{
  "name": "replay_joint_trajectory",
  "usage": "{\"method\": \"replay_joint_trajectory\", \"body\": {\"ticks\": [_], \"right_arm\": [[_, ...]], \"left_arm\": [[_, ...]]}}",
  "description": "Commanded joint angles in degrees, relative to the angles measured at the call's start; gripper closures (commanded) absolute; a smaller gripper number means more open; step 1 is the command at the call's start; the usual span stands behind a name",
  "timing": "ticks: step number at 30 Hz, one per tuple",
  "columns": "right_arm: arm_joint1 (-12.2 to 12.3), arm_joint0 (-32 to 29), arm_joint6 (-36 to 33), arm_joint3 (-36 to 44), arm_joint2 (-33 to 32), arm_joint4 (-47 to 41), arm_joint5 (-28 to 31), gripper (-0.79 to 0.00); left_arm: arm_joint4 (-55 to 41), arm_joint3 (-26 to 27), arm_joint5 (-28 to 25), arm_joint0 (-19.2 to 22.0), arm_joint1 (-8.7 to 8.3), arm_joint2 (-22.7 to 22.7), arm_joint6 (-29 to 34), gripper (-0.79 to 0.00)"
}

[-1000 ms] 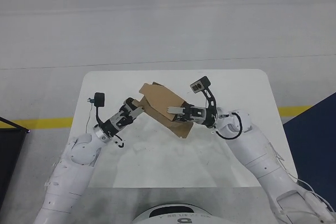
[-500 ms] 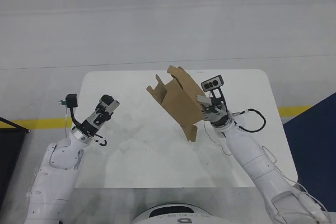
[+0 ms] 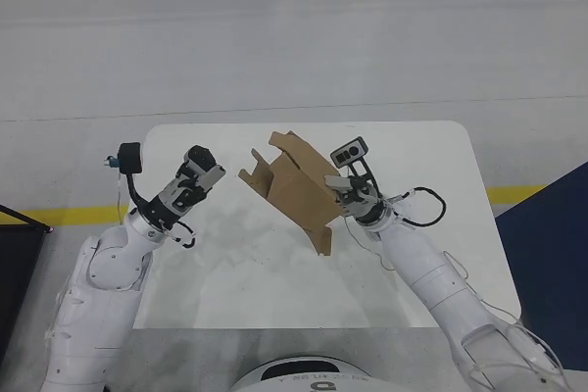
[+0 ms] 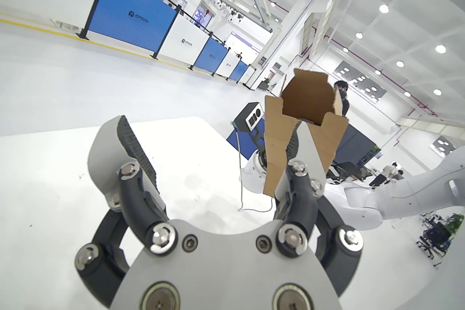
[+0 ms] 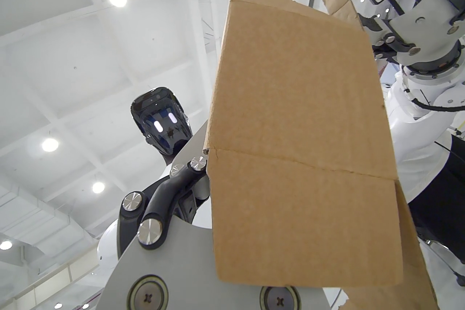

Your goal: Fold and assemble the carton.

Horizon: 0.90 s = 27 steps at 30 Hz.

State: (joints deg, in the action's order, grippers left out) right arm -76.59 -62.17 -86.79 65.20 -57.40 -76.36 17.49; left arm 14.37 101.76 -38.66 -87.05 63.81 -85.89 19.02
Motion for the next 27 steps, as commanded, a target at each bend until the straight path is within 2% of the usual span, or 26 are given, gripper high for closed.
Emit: {"method": "replay_joint_trajectory", "body": {"ticks": [1,6,11,16,22,27], "right_arm": [[-0.4,0.1,-0.4,-0.6,0.0,-0.3,-0.5,0.0],[-1.4,0.0,-1.2,-1.5,-0.3,-1.1,-1.2,0.0],[-2.0,0.0,-1.2,-2.1,0.1,-2.2,-1.2,0.0],[-2.2,-0.3,-1.2,-1.4,-0.2,-2.5,-1.2,0.0],[-2.0,-1.1,-1.2,0.5,-0.6,-2.7,-2.0,0.0],[-2.0,-1.3,-1.2,1.9,-0.5,-2.5,-2.7,0.0]], "left_arm": [[2.6,1.2,1.2,0.8,0.05,0.5,-0.1,-0.785],[4.7,3.3,3.7,2.9,0.51,4.1,-1.2,-0.785],[8.8,3.5,7.5,7.0,1.13,8.4,-1.7,-0.785],[16.9,2.8,10.2,10.0,1.54,10.9,-3.7,-0.785],[23.7,2.1,10.8,11.1,1.85,13.5,-5.2,-0.785],[25.1,1.5,11.2,11.6,2.04,14.4,-6.1,-0.785]]}}
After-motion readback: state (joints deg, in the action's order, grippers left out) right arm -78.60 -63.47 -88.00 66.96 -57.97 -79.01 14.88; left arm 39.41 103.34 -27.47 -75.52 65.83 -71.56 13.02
